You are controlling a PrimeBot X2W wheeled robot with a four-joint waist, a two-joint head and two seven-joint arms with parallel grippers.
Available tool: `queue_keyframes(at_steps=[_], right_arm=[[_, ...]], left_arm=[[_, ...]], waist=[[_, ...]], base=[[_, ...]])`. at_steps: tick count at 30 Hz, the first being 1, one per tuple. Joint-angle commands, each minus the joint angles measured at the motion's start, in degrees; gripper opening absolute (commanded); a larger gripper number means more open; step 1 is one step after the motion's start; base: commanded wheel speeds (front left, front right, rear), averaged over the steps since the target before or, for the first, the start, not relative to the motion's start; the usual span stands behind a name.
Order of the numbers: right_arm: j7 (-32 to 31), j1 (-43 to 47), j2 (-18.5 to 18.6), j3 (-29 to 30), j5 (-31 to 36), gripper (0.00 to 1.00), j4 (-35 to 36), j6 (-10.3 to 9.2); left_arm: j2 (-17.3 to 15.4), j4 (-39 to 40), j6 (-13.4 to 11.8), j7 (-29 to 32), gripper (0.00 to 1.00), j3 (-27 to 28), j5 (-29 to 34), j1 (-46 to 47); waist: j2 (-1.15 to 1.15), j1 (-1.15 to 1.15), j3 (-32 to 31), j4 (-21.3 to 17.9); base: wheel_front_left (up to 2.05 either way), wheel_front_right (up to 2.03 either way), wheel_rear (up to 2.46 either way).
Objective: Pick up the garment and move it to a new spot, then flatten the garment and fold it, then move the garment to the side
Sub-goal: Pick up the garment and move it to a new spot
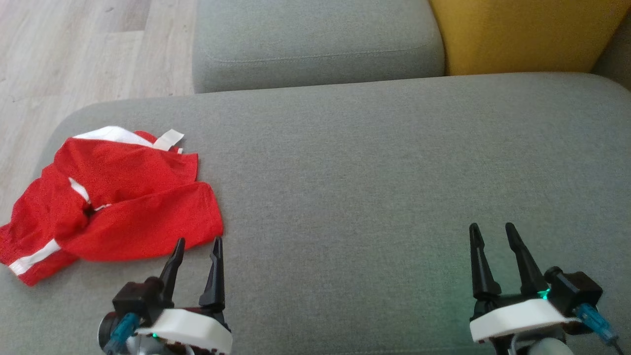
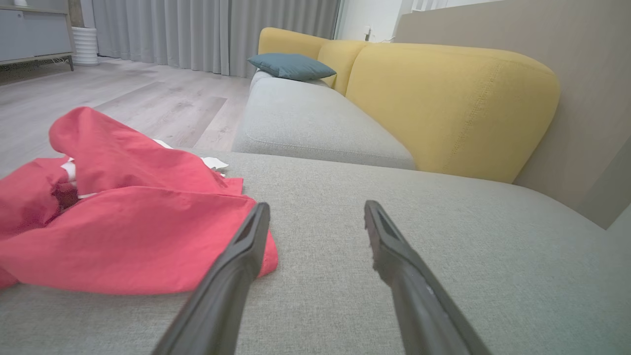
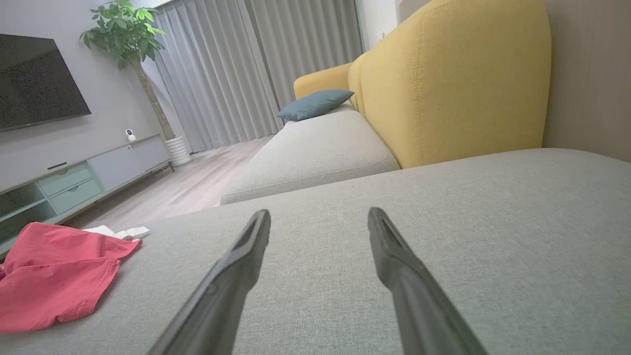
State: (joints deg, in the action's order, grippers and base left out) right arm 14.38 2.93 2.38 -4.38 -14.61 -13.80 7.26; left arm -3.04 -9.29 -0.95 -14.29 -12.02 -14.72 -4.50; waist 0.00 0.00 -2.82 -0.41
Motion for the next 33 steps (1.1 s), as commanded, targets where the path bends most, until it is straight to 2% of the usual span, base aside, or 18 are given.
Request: queue_keyframes(at_steps=[1,9,25,33], right_arm=[[0.6,-2.4,0.5,-1.2,0.1,1.00,1.5,0.23],[0.6,-1.6,0.5,-2.5,0.1,1.00,1.4,0.23],[0.6,-0.1,0.5,-5.2,-2.1,1.00,0.7,0.23],[0.6,0.1,0.5,-5.8,-3.0,1.00,0.5,0.23]], left_arm=[[0.2,1.6,0.0,-0.7,1.00,2.1,0.0,2.6],[0.2,1.1,-0.2,-0.7,1.00,3.2,0.2,2.4],[0.2,0.7,1.0,-0.7,1.00,7.8,2.6,1.4],[0.2,0.7,1.8,-0.7,1.00,9.5,3.3,1.1]], waist=[[0.00,0.00,0.0,0.3],[0.00,0.00,-0.6,4.4],[0.00,0.00,-0.9,19.3],[0.00,0.00,-1.0,23.9]], base=[[0.00,0.00,0.00],[0.00,0.00,0.00],[0.00,0.00,0.00],[0.00,0.00,0.00]])
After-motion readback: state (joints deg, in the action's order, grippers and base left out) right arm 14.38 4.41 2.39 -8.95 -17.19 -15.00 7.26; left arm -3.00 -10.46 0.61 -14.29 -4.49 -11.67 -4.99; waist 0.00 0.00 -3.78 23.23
